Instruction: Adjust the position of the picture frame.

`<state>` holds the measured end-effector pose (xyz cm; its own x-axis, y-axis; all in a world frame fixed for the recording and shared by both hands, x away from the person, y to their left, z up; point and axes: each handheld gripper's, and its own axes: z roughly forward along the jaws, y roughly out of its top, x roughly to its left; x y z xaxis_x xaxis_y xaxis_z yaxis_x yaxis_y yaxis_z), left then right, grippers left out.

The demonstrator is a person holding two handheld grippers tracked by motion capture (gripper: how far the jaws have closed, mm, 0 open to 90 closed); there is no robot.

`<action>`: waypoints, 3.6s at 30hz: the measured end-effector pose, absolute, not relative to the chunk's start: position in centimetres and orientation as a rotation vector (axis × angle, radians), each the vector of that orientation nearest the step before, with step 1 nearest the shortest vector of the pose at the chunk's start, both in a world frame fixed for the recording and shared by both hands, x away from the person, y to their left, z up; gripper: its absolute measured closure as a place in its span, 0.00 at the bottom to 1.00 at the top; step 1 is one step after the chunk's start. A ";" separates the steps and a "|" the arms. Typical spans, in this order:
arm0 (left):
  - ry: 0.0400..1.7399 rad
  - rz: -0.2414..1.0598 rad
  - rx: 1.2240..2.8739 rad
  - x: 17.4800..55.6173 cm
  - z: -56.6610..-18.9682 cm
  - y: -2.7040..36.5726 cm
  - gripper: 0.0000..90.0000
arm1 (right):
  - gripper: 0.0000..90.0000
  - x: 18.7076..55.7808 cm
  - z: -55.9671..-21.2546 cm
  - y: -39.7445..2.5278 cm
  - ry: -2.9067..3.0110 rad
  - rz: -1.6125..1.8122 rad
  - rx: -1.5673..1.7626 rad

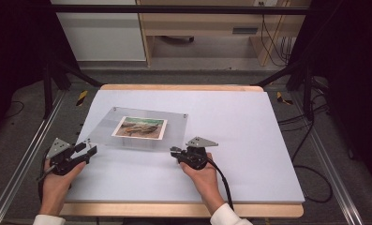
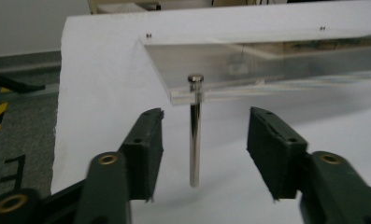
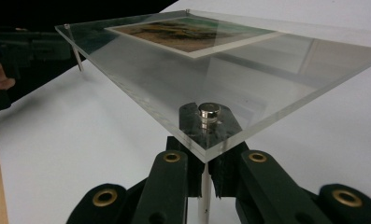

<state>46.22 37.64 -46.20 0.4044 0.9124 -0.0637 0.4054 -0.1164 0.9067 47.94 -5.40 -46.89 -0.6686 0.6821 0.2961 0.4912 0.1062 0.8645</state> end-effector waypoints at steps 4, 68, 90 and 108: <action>1.162 0.695 1.676 47.0 -46.3 37.6 0.71 | 0.94 47.9 -46.9 -5.3 2.209 1.590 1.171; 1.217 0.607 1.689 48.6 -46.0 36.7 0.93 | 0.94 47.6 -46.6 -4.5 2.084 1.481 1.207; 1.181 0.631 1.673 47.9 -44.3 34.9 0.93 | 0.92 47.3 -44.7 -5.6 2.024 1.448 1.174; 1.195 0.652 1.650 46.8 -42.6 32.1 0.93 | 0.92 46.6 -42.9 -8.1 1.981 1.432 1.151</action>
<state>46.75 32.06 -42.64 0.3770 0.9198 -0.1092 0.4056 -0.0580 0.9122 46.59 -8.06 -42.86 -0.5590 0.8207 0.1180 0.3696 0.1193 0.9215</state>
